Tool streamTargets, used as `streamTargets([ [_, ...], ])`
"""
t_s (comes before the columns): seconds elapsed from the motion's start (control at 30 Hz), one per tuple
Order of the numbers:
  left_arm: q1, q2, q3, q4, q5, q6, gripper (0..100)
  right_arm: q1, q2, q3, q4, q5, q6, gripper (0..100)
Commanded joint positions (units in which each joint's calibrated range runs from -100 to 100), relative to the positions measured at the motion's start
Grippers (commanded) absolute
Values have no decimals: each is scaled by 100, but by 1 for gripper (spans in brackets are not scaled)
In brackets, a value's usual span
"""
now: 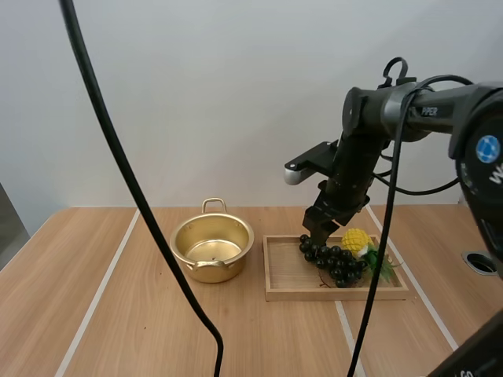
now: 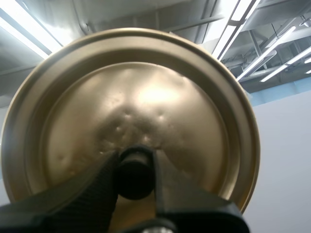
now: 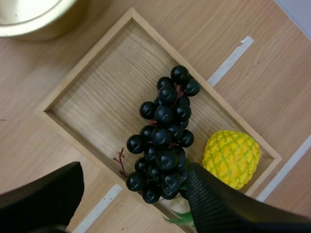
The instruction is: Open the pot, put the grape inside, and close it
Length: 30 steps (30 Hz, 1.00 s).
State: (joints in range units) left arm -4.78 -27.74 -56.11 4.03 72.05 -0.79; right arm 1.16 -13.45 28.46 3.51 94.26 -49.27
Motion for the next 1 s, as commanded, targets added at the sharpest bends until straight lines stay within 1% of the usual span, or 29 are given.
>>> streamTargets([
  [0.0,-18,50,-26,128,-188,-60,0,-25,249,-39,-106,-245,-70,100],
  [0.27,-18,181,-26,155,-119,51,0,-25,888,-39,-351,-997,-70,100],
  [0.57,-18,263,-26,236,-119,51,0,-25,1361,-39,-351,-1374,-145,100],
  [0.8,-18,273,-26,247,-119,51,0,-25,1714,-39,-351,-1500,-155,100],
  [0.97,-18,279,-26,386,-155,51,0,-25,1918,-39,-351,-1519,-155,100],
])
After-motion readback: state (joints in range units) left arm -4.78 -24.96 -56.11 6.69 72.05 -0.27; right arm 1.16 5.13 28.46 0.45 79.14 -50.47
